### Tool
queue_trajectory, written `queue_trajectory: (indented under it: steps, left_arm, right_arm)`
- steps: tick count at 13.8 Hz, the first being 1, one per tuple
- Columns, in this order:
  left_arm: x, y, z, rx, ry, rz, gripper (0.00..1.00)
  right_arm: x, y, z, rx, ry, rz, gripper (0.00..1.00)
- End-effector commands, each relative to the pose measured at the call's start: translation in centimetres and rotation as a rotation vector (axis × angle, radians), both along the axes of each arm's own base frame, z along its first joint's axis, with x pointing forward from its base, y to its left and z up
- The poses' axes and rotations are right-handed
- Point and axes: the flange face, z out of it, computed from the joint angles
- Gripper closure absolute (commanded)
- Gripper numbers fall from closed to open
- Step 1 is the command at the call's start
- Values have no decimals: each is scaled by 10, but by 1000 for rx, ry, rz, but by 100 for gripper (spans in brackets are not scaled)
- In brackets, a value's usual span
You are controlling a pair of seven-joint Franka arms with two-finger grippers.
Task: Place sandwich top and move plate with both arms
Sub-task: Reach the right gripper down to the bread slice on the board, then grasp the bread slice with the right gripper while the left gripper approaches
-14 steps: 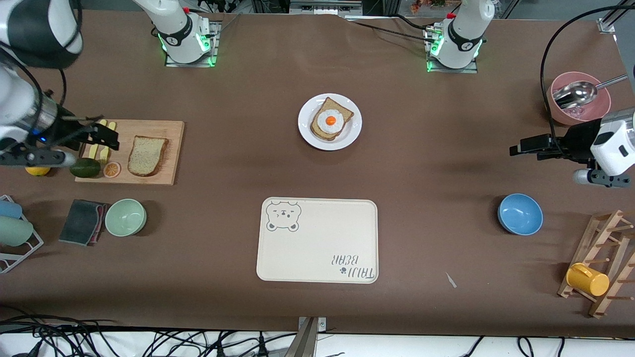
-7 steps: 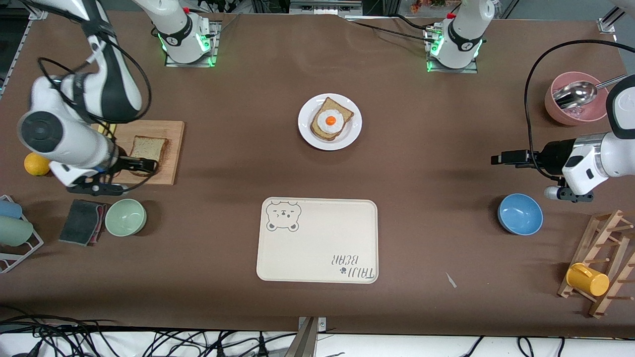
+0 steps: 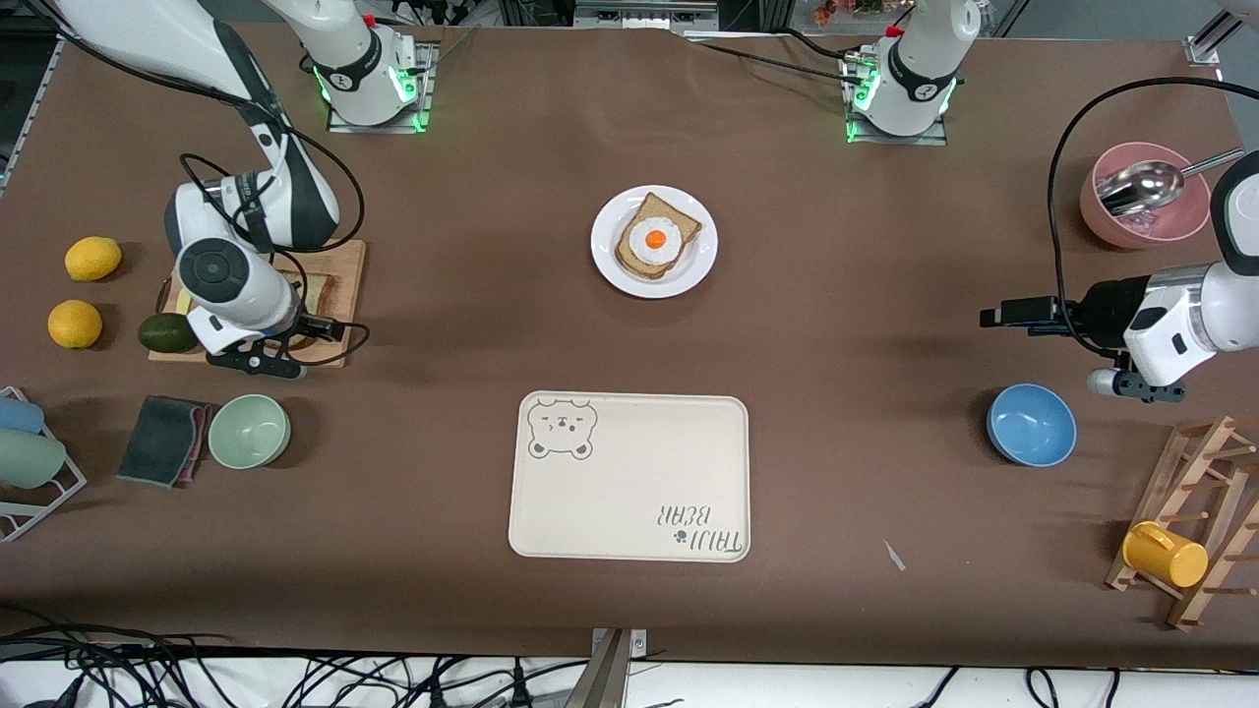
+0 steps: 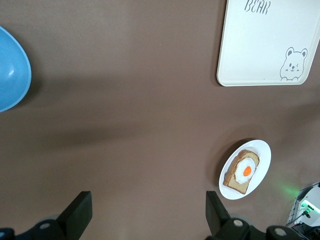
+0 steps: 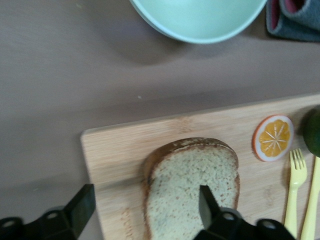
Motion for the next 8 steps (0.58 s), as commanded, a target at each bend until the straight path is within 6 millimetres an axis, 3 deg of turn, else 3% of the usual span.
queue_trajectory:
  steps: [1,4,6,8]
  left_arm:
    - [1,0,6,-31,-16,-13,0]
    - [1,0,5,-32,-15,-13,0]
    - [2,-3,6,-31,-19,-17,0]
    - [2,-4,3,-31,-14,-18,0]
  right_arm:
    - [-13,-3,-17,-54,-7,-21,20]
    - [-15,-3,-26,-54,5,-28,40]
    - [-15,-4,-33,-47,3,-28,67]
    - [-15,-8,-40,-44,7,-33,85]
